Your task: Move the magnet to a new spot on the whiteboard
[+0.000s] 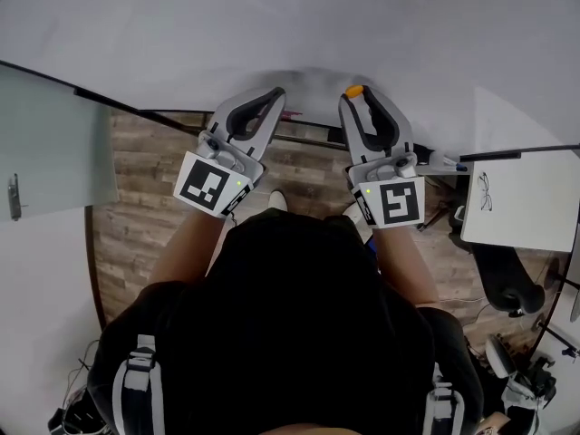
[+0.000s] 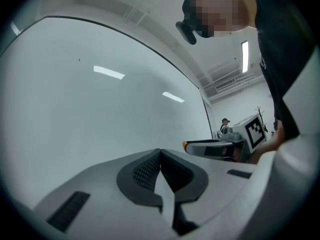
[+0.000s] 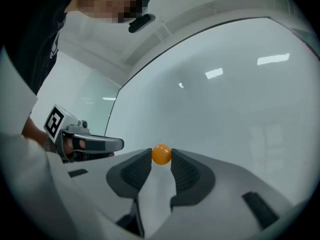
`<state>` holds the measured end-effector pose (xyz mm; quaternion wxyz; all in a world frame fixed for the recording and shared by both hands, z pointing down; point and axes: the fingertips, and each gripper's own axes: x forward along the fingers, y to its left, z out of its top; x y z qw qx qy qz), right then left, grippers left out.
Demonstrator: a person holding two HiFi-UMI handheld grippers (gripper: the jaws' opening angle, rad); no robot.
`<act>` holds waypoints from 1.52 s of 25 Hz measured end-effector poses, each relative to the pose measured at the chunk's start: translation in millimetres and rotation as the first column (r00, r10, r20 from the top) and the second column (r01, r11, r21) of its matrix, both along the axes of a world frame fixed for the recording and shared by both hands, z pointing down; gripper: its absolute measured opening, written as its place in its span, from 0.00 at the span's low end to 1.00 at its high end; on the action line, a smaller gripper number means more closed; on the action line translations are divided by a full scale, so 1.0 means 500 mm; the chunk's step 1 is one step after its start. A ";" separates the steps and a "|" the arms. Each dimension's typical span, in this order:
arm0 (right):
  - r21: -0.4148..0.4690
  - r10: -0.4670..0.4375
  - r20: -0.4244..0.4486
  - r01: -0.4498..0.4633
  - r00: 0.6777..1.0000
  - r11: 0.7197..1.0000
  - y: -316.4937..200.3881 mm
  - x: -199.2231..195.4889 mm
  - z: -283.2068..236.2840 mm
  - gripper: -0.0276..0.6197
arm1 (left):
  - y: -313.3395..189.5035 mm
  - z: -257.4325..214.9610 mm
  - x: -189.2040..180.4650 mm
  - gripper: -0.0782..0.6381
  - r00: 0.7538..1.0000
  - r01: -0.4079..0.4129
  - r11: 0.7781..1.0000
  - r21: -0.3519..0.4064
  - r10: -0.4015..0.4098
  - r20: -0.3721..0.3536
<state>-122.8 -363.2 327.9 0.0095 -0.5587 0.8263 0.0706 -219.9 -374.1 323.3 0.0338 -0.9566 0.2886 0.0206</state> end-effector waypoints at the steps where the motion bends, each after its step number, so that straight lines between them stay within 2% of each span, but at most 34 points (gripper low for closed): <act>1: -0.003 0.018 0.002 -0.018 1.000 1.000 -0.007 -0.008 -0.001 0.22 | -0.006 -0.001 -0.012 0.12 1.000 -0.006 1.000 0.003 0.006 0.001; 7: -0.018 0.108 -0.009 -0.108 0.994 0.994 -0.053 -0.055 0.001 0.23 | -0.044 0.001 -0.070 0.12 0.999 -0.035 0.999 0.002 0.035 0.001; 12: -0.022 0.175 -0.014 -0.175 0.985 0.984 -0.077 -0.066 0.013 0.23 | -0.057 0.007 -0.087 0.12 0.997 -0.071 0.997 -0.005 0.071 0.006; 22: 0.021 0.345 -0.035 -0.345 0.938 0.939 -0.090 -0.059 0.017 0.23 | -0.064 0.012 -0.106 0.12 0.991 -0.134 0.991 -0.015 0.134 0.005; 30: 0.014 0.397 -0.033 -0.397 0.917 0.918 -0.103 -0.064 0.025 0.23 | -0.068 0.011 -0.111 0.12 0.988 -0.157 0.987 -0.013 0.157 -0.004; 38: -0.005 0.408 -0.054 -0.409 0.911 0.912 -0.104 -0.069 0.018 0.23 | -0.065 -0.001 -0.117 0.12 0.985 -0.171 0.985 -0.006 0.171 -0.022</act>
